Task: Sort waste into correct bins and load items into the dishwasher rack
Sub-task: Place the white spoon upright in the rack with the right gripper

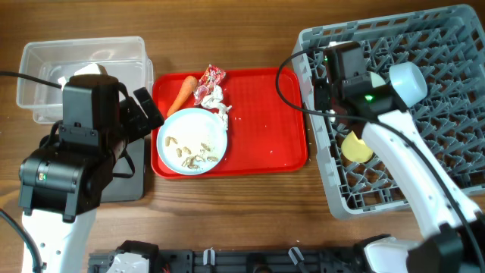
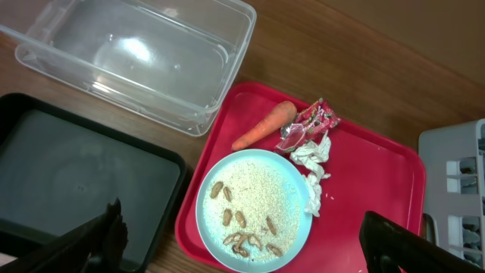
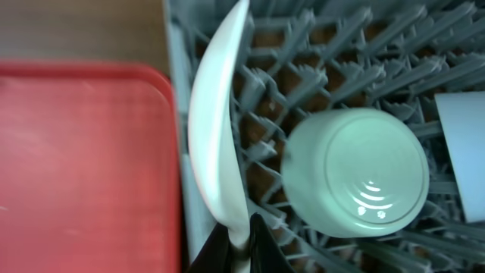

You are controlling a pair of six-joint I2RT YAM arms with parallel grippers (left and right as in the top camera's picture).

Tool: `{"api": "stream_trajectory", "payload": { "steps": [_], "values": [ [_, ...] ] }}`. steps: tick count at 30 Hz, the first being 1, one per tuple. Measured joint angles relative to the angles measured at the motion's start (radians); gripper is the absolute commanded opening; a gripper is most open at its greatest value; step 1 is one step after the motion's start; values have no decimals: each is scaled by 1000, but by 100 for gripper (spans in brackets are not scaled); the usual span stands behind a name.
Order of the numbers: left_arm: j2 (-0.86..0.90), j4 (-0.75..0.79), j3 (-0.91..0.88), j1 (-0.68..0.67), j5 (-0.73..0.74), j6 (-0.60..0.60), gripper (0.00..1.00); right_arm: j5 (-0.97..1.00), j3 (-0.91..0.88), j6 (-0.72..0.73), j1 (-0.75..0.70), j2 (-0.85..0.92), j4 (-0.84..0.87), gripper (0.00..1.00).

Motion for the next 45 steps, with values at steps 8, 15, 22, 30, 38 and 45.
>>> {"api": "stream_trajectory", "payload": {
  "steps": [8, 15, 22, 30, 38, 45],
  "values": [
    [0, 0, 0, 0, 0, 0, 100, -34, -5, -63, 1, 93, -69, 43],
    [0, 0, 0, 0, 0, 0, 100, -349, 0, -7, 12, -119, -116, 100],
    [0, 0, 0, 0, 0, 0, 100, -597, 43, 176, 13, -520, -127, 100],
    [0, 0, 0, 0, 0, 0, 100, -454, 45, 109, 14, -714, -222, 100],
    [0, 0, 0, 0, 0, 0, 100, -230, -142, 8, 1, -874, -101, 100],
    [0, 0, 0, 0, 0, 0, 100, -172, -558, 5, -55, -1183, 193, 100]
  ]
}}
